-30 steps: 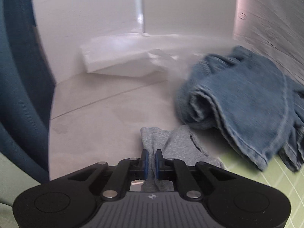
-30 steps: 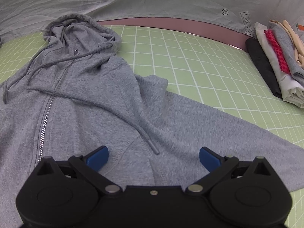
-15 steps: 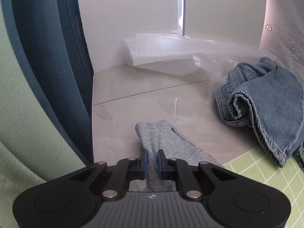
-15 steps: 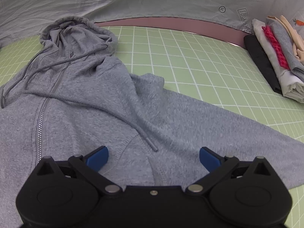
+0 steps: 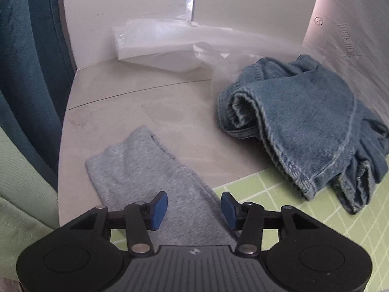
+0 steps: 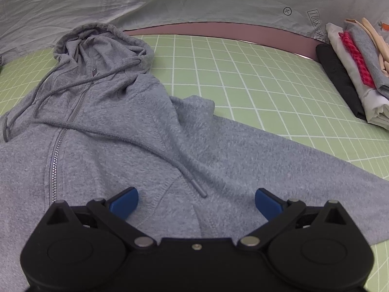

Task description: Fold clothes

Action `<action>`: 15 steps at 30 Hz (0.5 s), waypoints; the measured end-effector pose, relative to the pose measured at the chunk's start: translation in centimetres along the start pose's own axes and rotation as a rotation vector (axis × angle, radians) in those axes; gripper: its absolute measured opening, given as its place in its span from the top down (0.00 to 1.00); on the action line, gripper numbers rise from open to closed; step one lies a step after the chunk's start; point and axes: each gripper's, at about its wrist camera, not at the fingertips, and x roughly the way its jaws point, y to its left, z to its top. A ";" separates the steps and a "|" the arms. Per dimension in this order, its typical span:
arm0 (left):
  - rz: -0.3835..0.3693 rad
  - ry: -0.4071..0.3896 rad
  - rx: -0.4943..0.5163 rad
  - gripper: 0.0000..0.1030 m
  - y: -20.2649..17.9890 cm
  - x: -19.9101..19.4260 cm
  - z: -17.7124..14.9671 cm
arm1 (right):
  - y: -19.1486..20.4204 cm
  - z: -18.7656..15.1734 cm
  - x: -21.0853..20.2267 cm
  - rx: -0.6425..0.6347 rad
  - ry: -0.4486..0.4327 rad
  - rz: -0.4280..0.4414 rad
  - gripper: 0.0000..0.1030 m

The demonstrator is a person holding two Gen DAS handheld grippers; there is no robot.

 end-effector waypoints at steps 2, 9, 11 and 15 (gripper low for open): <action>0.033 0.019 -0.002 0.50 -0.2 0.4 -0.2 | -0.1 0.0 0.0 0.008 0.001 0.001 0.00; 0.043 0.001 0.013 0.97 0.2 1.0 -0.7 | -0.1 -0.1 0.1 0.016 0.000 0.003 0.00; 0.017 0.001 0.003 1.00 0.2 1.1 -0.2 | -0.1 0.0 0.1 0.012 -0.001 0.005 0.00; -0.021 -0.010 -0.004 1.00 -0.2 0.7 0.7 | -0.1 0.0 0.1 0.007 -0.001 0.006 0.00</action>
